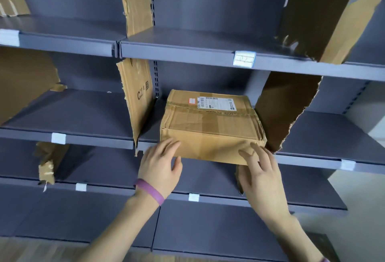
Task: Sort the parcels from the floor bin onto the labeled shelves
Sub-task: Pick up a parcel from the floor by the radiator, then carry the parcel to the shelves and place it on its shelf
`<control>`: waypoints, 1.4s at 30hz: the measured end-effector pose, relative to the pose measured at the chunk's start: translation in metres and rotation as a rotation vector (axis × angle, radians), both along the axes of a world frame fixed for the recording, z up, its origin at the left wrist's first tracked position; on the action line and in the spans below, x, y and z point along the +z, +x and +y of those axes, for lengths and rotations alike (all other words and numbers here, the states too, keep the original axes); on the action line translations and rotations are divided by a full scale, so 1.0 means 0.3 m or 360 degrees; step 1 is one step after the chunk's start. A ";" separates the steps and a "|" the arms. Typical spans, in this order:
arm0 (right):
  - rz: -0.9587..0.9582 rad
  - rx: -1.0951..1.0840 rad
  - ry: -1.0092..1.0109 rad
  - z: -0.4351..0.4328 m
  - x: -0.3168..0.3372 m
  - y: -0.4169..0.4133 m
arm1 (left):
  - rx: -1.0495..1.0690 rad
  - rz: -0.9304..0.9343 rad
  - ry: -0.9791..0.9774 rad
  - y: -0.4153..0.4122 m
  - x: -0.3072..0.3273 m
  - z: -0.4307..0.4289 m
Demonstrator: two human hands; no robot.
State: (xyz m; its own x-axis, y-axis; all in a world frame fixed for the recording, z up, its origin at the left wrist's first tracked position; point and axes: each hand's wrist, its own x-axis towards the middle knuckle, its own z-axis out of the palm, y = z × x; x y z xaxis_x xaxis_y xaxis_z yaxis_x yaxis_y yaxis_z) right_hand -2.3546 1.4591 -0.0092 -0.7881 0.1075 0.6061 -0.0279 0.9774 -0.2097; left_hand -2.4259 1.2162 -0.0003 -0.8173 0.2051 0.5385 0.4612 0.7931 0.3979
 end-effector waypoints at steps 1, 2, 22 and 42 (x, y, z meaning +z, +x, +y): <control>-0.0044 -0.0006 -0.0008 -0.015 -0.023 0.008 | -0.0022 -0.0084 -0.0046 0.004 -0.014 0.003; -0.0093 -0.0006 -0.0006 -0.026 -0.039 0.009 | -0.0041 -0.0150 -0.0091 0.003 -0.026 0.008; -0.0675 -0.0060 0.0056 -0.011 0.010 -0.223 | -0.0058 -0.0364 -0.0390 -0.218 -0.038 0.073; -0.0944 -0.0946 -0.0509 0.395 -0.229 0.654 | -0.1153 -0.0608 -0.0400 0.361 -0.201 0.756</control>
State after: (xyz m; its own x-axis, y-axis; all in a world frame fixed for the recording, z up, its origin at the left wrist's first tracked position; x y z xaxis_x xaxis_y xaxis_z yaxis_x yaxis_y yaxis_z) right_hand -2.1585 1.5777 -0.0779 -0.7226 0.6912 -0.0121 0.6634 0.6883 -0.2934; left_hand -2.3177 1.4430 -0.0606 -0.5546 0.8232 0.1215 0.7583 0.4399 0.4811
